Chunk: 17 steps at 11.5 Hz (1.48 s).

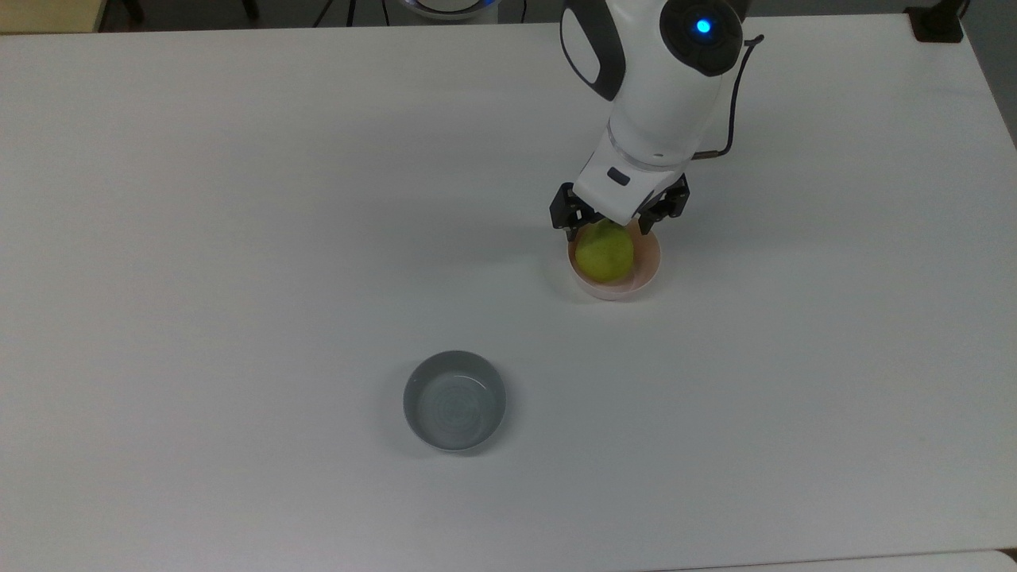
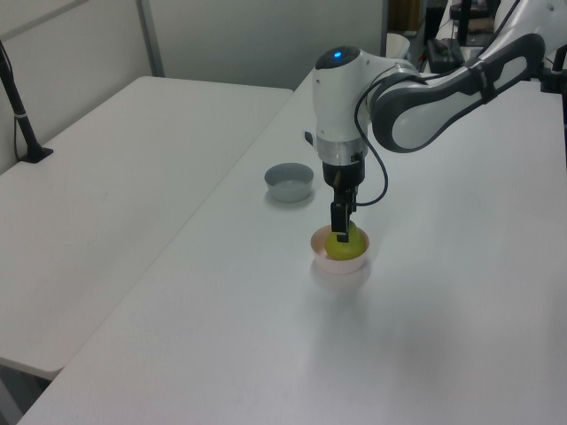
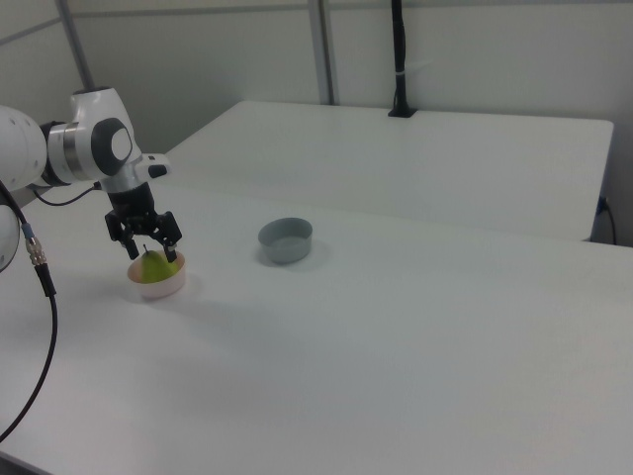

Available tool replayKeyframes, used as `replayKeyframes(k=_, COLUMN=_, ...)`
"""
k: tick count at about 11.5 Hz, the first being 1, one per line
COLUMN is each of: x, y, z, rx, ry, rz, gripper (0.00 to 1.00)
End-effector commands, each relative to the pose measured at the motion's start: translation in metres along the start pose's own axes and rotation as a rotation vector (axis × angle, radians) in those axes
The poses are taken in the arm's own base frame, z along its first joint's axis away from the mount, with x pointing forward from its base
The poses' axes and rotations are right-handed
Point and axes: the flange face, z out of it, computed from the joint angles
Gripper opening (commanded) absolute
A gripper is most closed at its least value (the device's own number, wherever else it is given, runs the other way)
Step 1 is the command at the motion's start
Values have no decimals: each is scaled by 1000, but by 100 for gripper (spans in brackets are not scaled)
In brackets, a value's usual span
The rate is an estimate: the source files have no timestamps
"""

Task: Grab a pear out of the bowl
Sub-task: 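Close the gripper around the pear inside the pink bowl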

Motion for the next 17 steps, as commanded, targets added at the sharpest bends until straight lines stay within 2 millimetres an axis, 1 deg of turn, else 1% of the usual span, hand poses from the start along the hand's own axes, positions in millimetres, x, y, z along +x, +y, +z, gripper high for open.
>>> replayKeyframes(k=1, x=1, y=-5, z=11, rx=-13, ry=22, rz=19, gripper=100)
replayKeyframes(k=2, x=0, y=-7, z=19, rx=-12, ry=13, rz=15, gripper=100)
replayKeyframes(k=3, x=-2, y=-16, z=21, rx=-13, ry=15, rz=2, gripper=100)
replayKeyframes(k=5, x=-1, y=-18, z=30, rx=-17, ry=6, rz=-4, gripper=100)
replayKeyframes(k=8, x=-1, y=-19, z=38, rx=-26, ry=-1, rz=-10, gripper=100)
replayKeyframes(k=11, x=2, y=-18, z=39, rx=-20, ry=23, rz=-4, gripper=100)
replayKeyframes(k=13, x=2, y=-18, z=42, rx=-27, ry=20, rz=-8, gripper=98)
replayKeyframes(k=14, x=2, y=-17, z=46, rx=-27, ry=18, rz=-8, gripper=95)
replayKeyframes(k=15, x=2, y=-16, z=48, rx=-36, ry=19, rz=-12, gripper=86)
replayKeyframes(k=17, x=1, y=-16, z=52, rx=-46, ry=15, rz=-21, gripper=79)
